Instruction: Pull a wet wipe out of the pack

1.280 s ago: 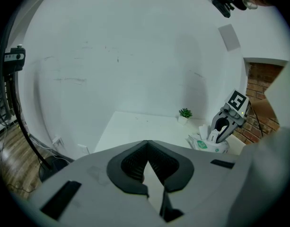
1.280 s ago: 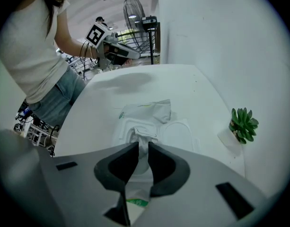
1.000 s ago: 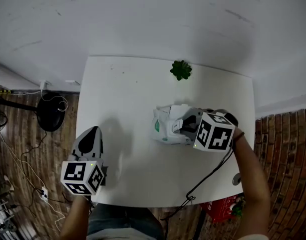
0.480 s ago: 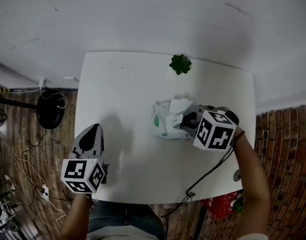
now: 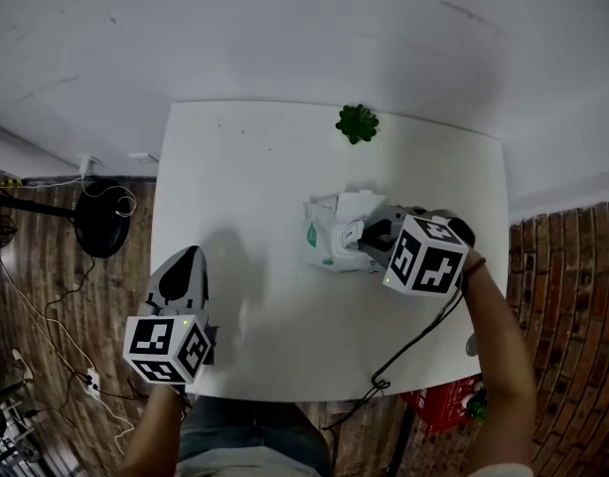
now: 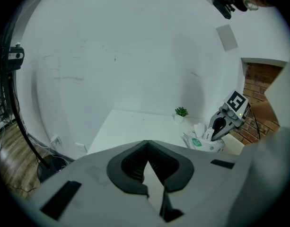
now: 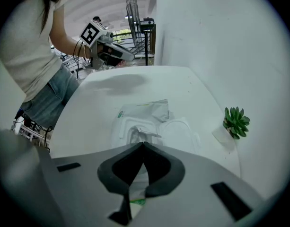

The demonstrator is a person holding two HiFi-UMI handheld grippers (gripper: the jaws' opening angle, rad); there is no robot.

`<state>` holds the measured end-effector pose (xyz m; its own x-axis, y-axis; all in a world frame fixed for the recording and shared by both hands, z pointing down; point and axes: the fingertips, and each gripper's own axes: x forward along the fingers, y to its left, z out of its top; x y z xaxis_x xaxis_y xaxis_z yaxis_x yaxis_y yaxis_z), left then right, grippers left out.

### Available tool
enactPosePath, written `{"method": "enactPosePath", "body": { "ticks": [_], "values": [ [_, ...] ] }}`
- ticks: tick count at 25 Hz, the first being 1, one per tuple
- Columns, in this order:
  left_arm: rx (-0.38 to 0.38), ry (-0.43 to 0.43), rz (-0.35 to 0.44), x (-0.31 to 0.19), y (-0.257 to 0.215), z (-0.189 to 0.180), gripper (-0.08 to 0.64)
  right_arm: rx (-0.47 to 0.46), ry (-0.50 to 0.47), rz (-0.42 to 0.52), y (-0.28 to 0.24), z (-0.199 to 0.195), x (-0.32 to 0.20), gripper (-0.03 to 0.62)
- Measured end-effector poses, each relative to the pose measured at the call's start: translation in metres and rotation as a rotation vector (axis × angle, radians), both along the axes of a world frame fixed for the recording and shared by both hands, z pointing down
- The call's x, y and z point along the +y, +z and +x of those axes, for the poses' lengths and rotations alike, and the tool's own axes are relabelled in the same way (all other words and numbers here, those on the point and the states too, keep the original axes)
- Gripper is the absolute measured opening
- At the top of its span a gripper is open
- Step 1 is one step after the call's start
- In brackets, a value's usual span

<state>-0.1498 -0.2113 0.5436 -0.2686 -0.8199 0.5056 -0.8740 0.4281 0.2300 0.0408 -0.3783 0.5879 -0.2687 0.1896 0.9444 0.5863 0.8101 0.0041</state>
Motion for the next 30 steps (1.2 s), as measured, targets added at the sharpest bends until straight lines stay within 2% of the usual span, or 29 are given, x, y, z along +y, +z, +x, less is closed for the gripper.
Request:
{"method": "enactPosePath", "body": {
  "ticks": [20,30],
  "values": [
    [0.004,-0.010,0.034,0.011,-0.011,0.007,0.000,-0.027,0.039,0.075,-0.021,0.002,-0.003,0.002],
    [0.003,-0.034,0.053,0.017,-0.019,-0.001,0.000,-0.033,0.044,0.115,-0.039,-0.001,-0.008,0.002]
  ]
}}
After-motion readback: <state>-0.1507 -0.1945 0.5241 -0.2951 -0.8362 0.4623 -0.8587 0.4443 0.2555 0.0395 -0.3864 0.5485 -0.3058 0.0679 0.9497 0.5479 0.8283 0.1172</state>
